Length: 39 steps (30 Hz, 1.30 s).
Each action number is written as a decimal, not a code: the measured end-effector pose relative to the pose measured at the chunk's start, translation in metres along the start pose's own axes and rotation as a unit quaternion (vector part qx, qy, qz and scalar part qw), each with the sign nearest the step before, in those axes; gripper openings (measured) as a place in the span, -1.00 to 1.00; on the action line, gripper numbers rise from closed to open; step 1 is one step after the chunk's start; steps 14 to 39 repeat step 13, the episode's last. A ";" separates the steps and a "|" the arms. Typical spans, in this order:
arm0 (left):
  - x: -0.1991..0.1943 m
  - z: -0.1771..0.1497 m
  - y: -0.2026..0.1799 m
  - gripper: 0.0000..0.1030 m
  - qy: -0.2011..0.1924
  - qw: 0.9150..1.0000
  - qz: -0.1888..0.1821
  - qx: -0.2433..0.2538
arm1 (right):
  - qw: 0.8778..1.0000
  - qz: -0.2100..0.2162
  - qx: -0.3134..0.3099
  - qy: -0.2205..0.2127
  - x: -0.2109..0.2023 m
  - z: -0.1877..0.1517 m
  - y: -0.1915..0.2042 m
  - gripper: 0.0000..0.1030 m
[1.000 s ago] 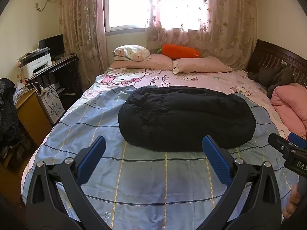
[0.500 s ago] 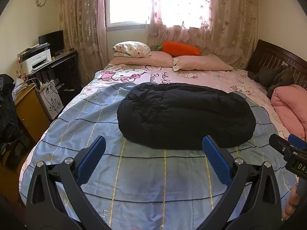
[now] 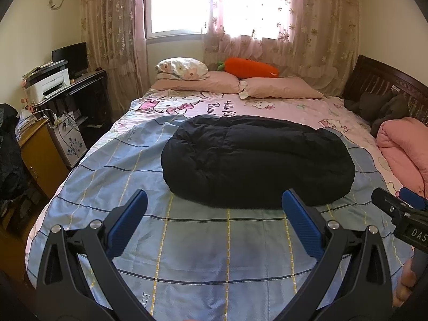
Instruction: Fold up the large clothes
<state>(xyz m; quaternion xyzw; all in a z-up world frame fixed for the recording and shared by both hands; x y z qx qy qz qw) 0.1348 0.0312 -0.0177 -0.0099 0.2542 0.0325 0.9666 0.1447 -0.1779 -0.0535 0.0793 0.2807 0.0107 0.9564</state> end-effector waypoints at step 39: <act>0.000 0.000 -0.008 0.96 0.005 1.000 -0.025 0.009 | 1.000 0.011 -0.004 0.005 0.001 0.004 -0.004 0.97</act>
Point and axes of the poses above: each gripper's, at about its wrist camera, not at the fingertips, and x roughly the way its jaws point, y to its left, z to its top, the point moved 7 cm from there along x, roughly the way its jaws point, and after that the axes turned 6 degrees about -y, right-handed, at the moved point
